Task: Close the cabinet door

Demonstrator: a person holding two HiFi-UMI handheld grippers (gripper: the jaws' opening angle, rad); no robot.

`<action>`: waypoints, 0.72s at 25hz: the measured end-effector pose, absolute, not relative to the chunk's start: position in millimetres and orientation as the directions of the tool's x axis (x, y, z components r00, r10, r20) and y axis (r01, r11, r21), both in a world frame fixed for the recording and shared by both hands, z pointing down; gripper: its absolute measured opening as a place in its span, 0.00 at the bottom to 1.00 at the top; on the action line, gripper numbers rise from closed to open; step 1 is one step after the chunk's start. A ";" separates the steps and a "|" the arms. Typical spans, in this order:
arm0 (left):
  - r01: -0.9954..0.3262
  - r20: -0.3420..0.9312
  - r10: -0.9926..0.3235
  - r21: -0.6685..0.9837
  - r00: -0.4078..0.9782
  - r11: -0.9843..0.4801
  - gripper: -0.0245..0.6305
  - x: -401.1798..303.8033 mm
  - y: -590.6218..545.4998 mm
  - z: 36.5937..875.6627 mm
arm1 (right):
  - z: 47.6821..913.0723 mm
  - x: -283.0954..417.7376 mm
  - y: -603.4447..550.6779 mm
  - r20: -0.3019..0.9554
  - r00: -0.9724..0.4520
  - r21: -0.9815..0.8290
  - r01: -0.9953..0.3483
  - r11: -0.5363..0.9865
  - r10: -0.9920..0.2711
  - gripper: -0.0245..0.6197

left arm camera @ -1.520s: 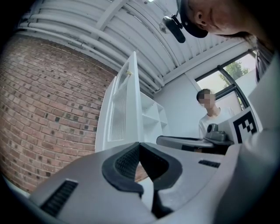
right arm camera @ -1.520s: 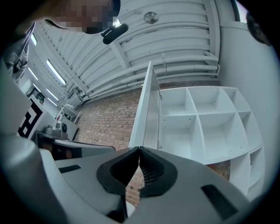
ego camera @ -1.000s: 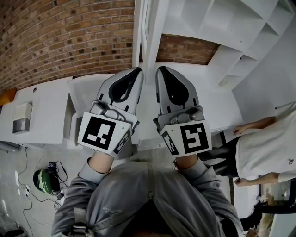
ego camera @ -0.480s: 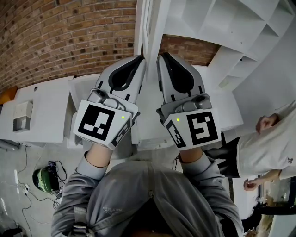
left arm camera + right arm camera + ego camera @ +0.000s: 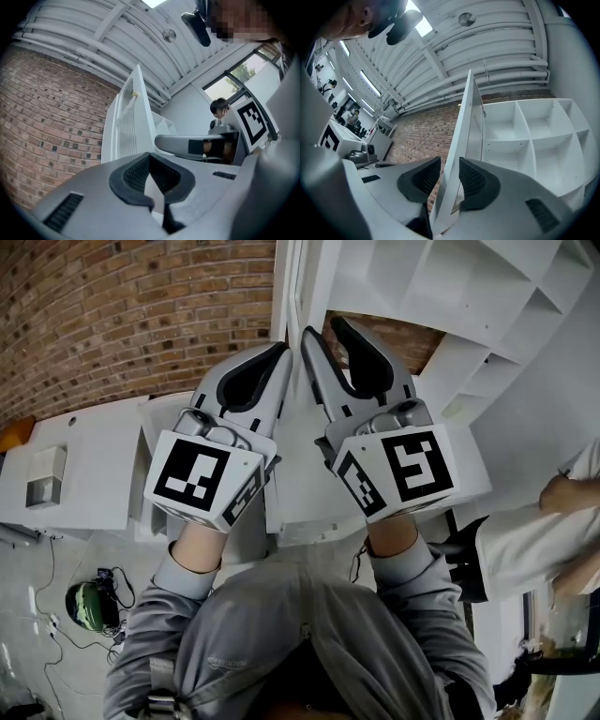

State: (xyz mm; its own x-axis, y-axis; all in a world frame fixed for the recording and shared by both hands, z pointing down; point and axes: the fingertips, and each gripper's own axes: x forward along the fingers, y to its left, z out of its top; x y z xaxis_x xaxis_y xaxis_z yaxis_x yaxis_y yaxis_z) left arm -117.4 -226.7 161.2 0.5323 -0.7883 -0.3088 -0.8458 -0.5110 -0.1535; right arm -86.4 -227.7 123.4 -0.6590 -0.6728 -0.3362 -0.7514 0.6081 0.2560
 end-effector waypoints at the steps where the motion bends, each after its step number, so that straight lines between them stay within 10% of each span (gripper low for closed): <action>1: -0.846 -0.309 -0.788 -0.154 0.533 -0.511 0.05 -117.4 -226.9 160.5 | 122.8 -88.6 -229.6 -0.330 -0.664 0.256 -0.748 0.613 -0.671 0.25; 18: -0.837 -0.308 -0.781 -0.138 0.544 -0.529 0.05 -121.6 -235.1 167.3 | 132.5 -98.5 -250.5 -0.280 -0.664 0.202 -0.747 0.633 -0.694 0.26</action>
